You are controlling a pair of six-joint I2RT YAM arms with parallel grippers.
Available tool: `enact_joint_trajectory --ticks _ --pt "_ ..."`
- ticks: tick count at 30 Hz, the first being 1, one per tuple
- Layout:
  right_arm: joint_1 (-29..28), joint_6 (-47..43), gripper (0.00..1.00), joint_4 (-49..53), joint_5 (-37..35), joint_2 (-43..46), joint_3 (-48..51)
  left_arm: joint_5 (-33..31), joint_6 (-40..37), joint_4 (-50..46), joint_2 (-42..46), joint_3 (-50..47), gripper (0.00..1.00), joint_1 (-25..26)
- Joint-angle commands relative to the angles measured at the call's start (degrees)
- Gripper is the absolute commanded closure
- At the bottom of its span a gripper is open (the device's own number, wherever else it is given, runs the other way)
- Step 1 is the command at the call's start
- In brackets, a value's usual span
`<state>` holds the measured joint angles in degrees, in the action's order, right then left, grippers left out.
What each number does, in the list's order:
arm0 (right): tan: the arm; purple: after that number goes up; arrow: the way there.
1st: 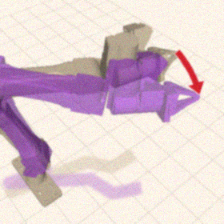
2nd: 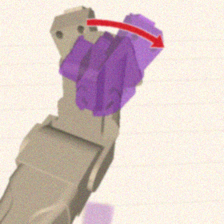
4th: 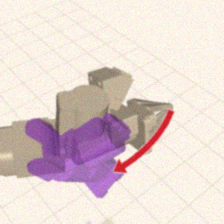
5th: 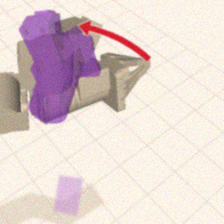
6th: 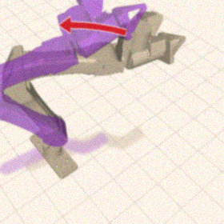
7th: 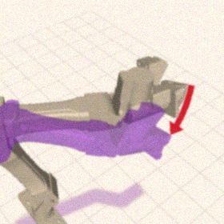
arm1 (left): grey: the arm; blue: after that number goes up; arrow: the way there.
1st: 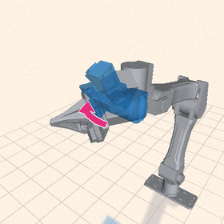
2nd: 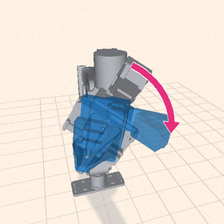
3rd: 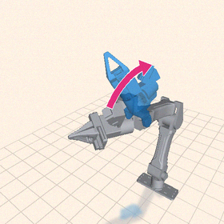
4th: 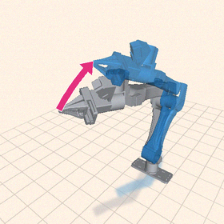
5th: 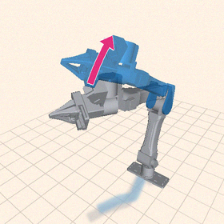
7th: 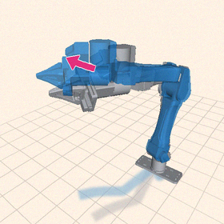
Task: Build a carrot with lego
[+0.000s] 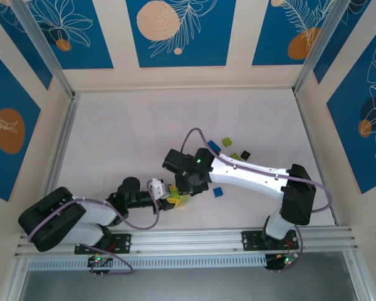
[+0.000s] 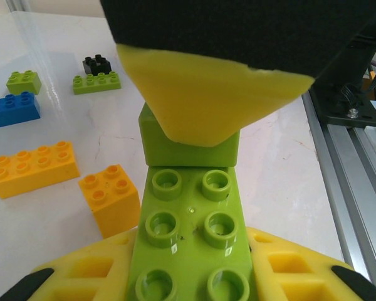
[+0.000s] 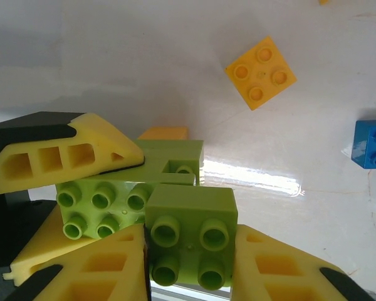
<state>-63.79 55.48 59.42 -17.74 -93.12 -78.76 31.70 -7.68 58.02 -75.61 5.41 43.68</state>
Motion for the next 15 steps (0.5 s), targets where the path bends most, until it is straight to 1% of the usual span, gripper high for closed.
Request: enact_joint_trajectory --ticks 1,8,15 --pt "0.66 -0.72 0.7 4.88 0.54 -3.18 1.65 0.32 -1.37 -0.69 -0.17 0.76 0.69 0.53" --pt "0.43 -1.63 0.7 3.16 3.08 -5.66 1.95 0.27 -1.36 -0.69 -0.2 0.83 0.69 0.53" --pt "-0.19 -1.69 0.7 2.37 4.03 -7.07 2.43 0.19 -1.36 -0.69 -0.11 0.79 0.69 0.54"
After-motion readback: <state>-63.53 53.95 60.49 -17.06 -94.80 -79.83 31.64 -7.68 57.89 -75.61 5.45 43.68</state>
